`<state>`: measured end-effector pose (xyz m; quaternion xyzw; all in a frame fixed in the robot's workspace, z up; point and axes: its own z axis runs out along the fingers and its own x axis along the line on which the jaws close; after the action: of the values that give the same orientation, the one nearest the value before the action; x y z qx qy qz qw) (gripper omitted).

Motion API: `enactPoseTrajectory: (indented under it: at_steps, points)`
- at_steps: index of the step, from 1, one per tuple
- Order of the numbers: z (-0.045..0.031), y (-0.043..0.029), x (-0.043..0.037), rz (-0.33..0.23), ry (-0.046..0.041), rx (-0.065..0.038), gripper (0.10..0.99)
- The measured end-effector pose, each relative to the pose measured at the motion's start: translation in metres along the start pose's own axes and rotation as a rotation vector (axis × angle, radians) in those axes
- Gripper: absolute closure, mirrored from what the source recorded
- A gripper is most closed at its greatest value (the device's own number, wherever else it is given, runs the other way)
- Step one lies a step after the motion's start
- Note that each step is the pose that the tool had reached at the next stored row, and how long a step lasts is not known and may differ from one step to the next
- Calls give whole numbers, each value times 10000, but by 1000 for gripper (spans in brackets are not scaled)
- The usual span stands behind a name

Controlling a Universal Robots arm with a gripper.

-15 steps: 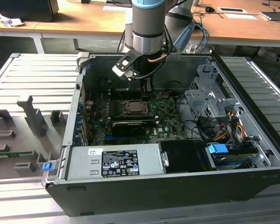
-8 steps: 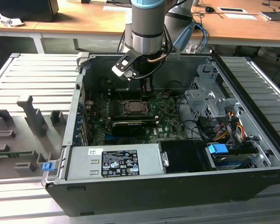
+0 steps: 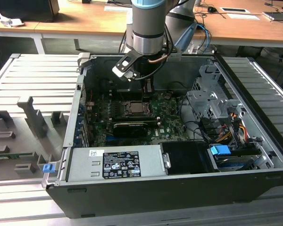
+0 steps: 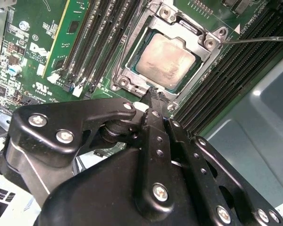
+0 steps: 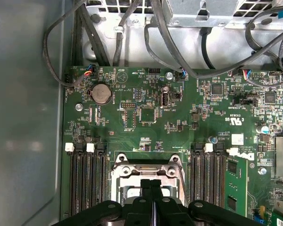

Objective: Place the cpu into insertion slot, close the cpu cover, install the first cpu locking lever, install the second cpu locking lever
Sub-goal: 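Close the cpu cover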

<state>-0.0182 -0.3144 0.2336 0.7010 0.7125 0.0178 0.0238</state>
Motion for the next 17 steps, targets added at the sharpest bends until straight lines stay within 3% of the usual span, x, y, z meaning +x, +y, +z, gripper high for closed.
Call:
enactPoseTrajectory:
  at_steps: [17]
  points:
    - [0,-42,1,-1,0,-1,980]
